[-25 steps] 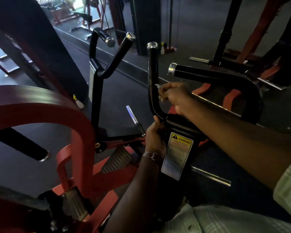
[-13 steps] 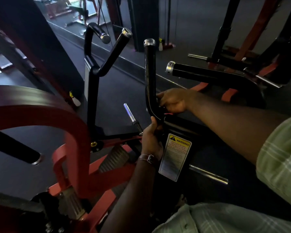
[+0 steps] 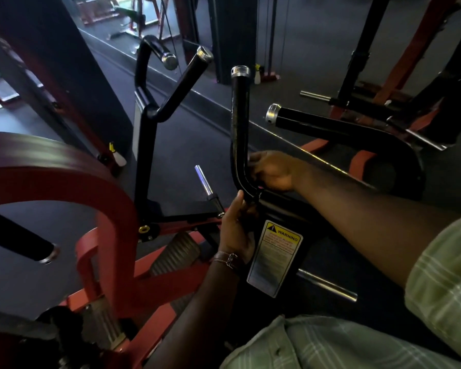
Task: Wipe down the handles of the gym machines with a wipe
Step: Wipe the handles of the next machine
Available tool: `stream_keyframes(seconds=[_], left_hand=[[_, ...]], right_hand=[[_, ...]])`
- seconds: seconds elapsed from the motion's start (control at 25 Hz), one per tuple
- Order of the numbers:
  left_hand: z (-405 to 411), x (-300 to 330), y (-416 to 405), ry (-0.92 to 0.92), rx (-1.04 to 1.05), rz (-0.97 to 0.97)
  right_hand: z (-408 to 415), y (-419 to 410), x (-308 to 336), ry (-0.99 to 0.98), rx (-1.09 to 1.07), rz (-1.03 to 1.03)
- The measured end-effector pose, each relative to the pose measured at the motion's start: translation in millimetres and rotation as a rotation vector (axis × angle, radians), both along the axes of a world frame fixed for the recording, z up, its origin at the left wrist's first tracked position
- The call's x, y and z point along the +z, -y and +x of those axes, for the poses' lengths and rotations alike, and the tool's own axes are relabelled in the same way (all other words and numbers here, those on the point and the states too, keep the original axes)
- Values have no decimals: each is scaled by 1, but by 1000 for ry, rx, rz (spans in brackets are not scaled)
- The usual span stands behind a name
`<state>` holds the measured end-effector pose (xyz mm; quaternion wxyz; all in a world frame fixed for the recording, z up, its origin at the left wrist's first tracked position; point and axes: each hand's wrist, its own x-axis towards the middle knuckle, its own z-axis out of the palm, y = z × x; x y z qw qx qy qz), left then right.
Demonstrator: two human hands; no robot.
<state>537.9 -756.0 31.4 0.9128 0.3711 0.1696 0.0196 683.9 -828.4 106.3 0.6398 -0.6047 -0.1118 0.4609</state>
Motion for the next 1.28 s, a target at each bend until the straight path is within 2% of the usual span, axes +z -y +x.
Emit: stream_keyframes(seconds=[0.08, 0.16, 0.24, 0.28, 0.32, 0.4, 0.44, 0.48, 0.6, 0.68, 0.76, 0.8, 0.84, 0.88, 0.92, 0.96, 1.0, 1.08, 1.16, 1.2, 1.28], left_hand=[[-3, 7, 1, 7, -18, -14], [-2, 7, -1, 1, -5, -20], [2, 18, -4, 4, 36, -30], [6, 24, -6, 31, 62, -81], [13, 27, -8, 50, 96, -136], [21, 32, -11, 4, 208, -129], [25, 31, -11, -31, 233, -105], [27, 31, -9, -41, 232, -125], [32, 19, -4, -35, 271, -177], [31, 22, -2, 8, 204, -202], [35, 6, -3, -3, 113, -28], [33, 1, -6, -65, 121, 39], [33, -18, -10, -5, 183, 236], [28, -17, -10, 93, 233, 102], [21, -8, -7, 124, 271, -195], [19, 2, -4, 136, 323, -356], [21, 2, -4, 109, 361, -432], [26, 12, -1, 12, 366, -385], [24, 14, -1, -25, 342, -387], [23, 16, 0, -44, 344, -357], [20, 16, 0, -20, 344, -340]], right_hand=[[-1, -7, 7, 44, -238, 120], [-11, -7, 9, 276, -424, 11], [-39, 1, 11, 543, -497, -68], [-54, 4, 13, 738, -447, -74], [-67, 4, 16, 1010, -338, -100], [-74, -7, 21, 1596, -100, -237], [-69, -16, 28, 1787, -16, -317], [-63, -25, 40, 1882, 59, -417], [-62, -54, 66, 1944, 245, -834], [-82, -65, 60, 2064, 429, -1026], [-103, -65, 39, 2057, 592, -1062], [-109, -61, 27, 2005, 631, -1041], [-113, -55, 20, 1951, 649, -1009], [-116, -52, 19, 1924, 672, -1005], [-115, -53, 22, 1949, 696, -1032], [-113, -58, 28, 1991, 751, -1060], [-111, -65, 34, 2025, 809, -1088], [-98, -74, 57, 2136, 817, -1137], [-84, -73, 81, 2194, 684, -1197], [-82, -69, 84, 2169, 646, -1210], [-90, -55, 78, 2081, 745, -1145]])
